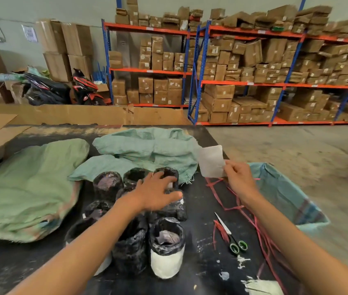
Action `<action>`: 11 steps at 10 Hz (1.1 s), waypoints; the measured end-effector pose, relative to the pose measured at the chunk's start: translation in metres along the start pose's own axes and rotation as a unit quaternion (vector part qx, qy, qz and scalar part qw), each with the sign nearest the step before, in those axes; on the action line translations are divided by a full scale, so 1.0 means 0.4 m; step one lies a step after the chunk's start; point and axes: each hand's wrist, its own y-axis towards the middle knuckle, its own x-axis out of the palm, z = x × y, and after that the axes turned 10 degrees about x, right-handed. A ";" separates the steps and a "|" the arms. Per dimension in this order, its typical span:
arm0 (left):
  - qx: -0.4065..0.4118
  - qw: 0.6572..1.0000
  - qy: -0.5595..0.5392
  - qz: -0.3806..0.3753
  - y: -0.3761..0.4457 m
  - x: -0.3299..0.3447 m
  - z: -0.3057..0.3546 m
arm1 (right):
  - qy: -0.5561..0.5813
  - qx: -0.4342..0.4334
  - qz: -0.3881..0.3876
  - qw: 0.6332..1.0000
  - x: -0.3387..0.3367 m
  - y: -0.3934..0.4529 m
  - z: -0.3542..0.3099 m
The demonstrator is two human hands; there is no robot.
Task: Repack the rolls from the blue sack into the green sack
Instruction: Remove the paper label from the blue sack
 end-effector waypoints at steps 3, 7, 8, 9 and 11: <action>-0.042 0.994 0.078 -0.057 0.001 0.184 0.017 | -0.177 -0.038 -0.064 0.981 -0.121 -0.330 0.270; -0.038 0.992 0.119 0.004 0.000 0.229 0.009 | -0.351 -0.165 -0.086 0.918 -0.216 -0.584 0.449; -0.033 0.991 0.125 0.021 0.003 0.241 0.011 | -0.374 -0.179 -0.090 0.906 -0.214 -0.612 0.474; -0.029 0.990 0.134 0.035 0.000 0.249 0.011 | -0.387 -0.178 -0.111 0.898 -0.197 -0.632 0.498; -0.027 0.989 0.138 0.040 -0.006 0.249 0.010 | -0.397 -0.176 -0.119 0.893 -0.193 -0.650 0.521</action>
